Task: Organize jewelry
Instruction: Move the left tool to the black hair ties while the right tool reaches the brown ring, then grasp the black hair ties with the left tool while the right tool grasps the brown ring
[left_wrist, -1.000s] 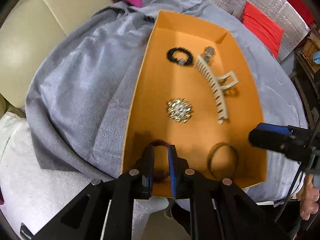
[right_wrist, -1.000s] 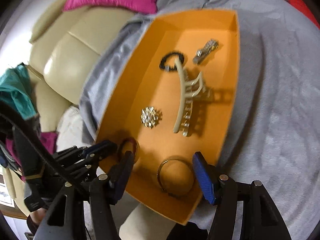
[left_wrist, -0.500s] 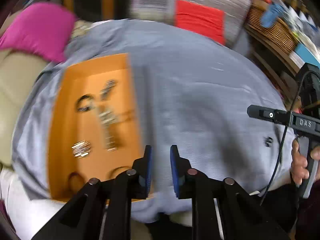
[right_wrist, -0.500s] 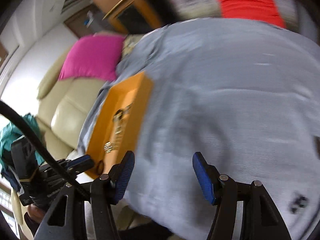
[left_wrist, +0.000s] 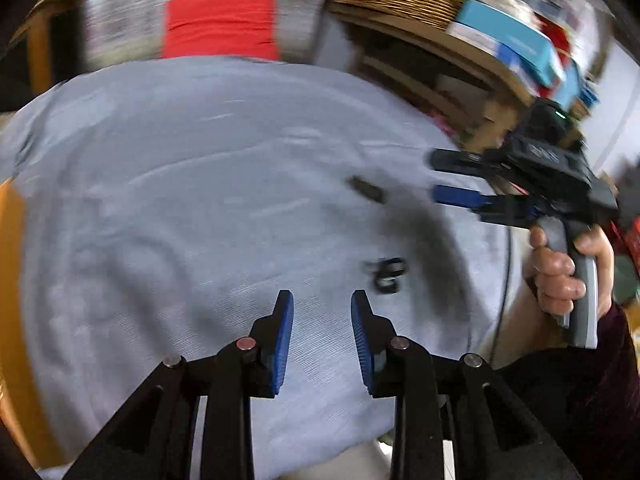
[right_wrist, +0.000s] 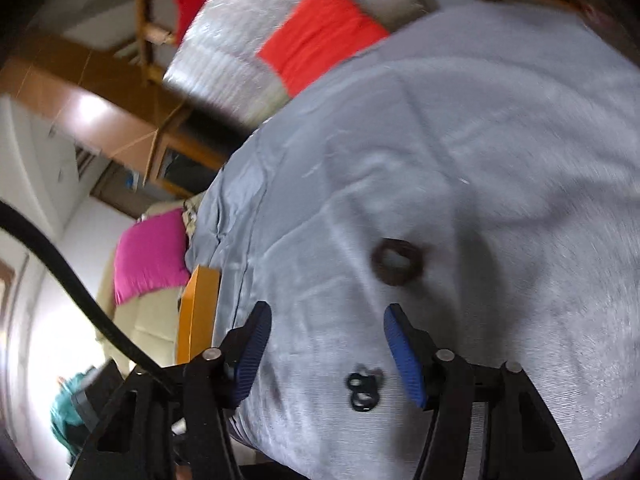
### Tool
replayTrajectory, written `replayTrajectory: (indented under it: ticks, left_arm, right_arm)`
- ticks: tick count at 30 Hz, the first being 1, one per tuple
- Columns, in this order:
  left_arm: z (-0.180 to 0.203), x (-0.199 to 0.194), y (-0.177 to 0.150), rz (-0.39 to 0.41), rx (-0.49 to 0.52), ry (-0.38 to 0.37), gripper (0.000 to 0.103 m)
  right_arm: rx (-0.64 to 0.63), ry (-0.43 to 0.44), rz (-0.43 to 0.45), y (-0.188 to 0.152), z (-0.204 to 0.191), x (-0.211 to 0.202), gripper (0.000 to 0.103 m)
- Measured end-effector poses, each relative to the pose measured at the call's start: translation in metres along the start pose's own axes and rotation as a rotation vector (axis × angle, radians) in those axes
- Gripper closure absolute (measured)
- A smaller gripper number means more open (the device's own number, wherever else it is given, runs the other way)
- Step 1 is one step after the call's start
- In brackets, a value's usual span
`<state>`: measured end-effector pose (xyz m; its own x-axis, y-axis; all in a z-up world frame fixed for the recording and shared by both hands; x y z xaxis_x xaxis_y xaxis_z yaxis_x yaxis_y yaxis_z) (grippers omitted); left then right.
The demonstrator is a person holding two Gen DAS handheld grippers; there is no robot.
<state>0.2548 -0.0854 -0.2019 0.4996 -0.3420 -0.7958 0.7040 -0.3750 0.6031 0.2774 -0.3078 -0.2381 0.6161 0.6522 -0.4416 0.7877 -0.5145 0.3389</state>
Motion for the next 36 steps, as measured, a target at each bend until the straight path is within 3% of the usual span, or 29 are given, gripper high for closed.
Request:
replayTrajectory:
  ticks: [3,7,12,19,26,30,33,36]
  left_arm:
    - [0.022,0.021,0.001,0.03,0.052,-0.054,0.073]
    - [0.037,0.041,0.003,0.012,0.086,-0.14,0.073]
    - [0.052,0.053,0.003,-0.008,0.121,-0.194,0.073]
    - [0.071,0.064,0.009,-0.023,0.166,-0.173,0.073]
    - [0.055,0.067,0.012,-0.039,0.088,-0.142,0.073]
    - [0.048,0.065,0.011,-0.033,0.093,-0.098,0.073]
    - [0.044,0.064,0.008,-0.048,0.083,-0.106,0.073]
    - [0.047,0.06,0.004,-0.044,0.11,-0.11,0.073]
  right_arm:
    - [0.044,0.02,0.032,0.009,0.012,-0.009,0.044]
    - [0.048,0.032,0.049,0.013,0.017,-0.015,0.048]
    - [0.058,0.021,0.047,0.014,0.025,-0.016,0.048]
    - [0.053,0.013,0.013,0.015,0.028,-0.008,0.048]
    - [0.08,0.028,-0.052,0.02,0.032,0.02,0.048]
    - [0.089,-0.016,-0.075,0.023,0.037,0.039,0.049]
    - [0.105,-0.071,-0.09,0.026,0.048,0.053,0.062]
    - [0.134,-0.118,-0.107,0.024,0.056,0.063,0.064]
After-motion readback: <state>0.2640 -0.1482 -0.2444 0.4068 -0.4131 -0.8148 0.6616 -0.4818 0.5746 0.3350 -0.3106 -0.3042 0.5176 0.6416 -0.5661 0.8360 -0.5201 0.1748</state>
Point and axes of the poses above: each gripper's, at about its wrist camera, not at the fingertips, and x roughly the way its jaws point, z to its right, y to its top, the point moved 4 cm from there along x, roughly the way its jaws point, and after that the axes turned 11 degrees about y, right-handed, at the moved point
